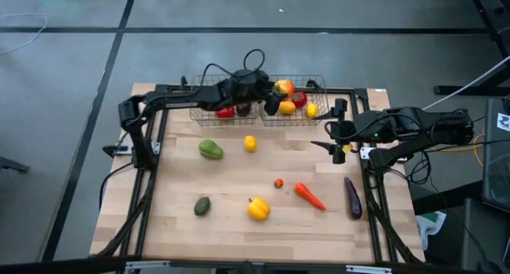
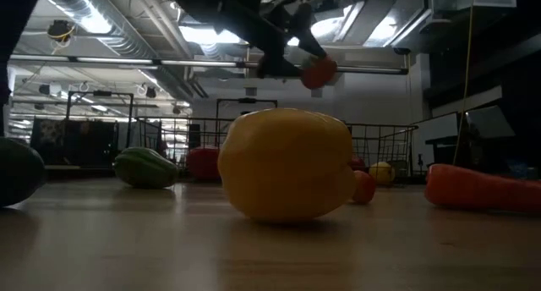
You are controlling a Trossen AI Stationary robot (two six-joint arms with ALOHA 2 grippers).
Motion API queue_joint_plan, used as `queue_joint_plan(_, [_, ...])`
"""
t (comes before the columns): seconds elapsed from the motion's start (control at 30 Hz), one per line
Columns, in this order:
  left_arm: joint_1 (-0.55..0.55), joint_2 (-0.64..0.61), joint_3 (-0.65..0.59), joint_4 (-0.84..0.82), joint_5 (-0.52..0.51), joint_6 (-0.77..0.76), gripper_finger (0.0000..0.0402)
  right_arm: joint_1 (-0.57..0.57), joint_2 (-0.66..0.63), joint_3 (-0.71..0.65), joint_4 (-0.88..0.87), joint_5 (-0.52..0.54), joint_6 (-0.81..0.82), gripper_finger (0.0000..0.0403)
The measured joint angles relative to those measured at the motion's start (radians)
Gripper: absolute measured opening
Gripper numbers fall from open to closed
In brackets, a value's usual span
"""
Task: Sort produce into baskets
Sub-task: Put the orange tomato into the right golden wire basket
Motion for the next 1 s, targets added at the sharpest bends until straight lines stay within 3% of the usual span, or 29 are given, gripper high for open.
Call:
queue_joint_plan(0.13, [0.006, 0.079, 0.07, -0.037, 0.013, 0.001, 0.0342, 0.0, 0.0, 0.0, -0.001, 0.0, 0.001, 0.0325])
queue_joint_plan(0.4, [0.006, 0.202, 0.212, -0.307, 0.015, 0.043, 0.0342, 0.0, 0.003, 0.0, -0.006, 0.0, 0.002, 0.0325])
queue_joint_plan(0.77, [0.017, 0.248, 0.228, -0.446, 0.018, 0.016, 0.0342, 0.0, 0.003, 0.0, -0.005, -0.003, 0.002, 0.0325])
queue_joint_plan(1.0, [0.017, 0.283, 0.228, -0.439, 0.031, 0.002, 0.0342, 0.0, 0.003, 0.0, -0.005, -0.003, 0.002, 0.0325])
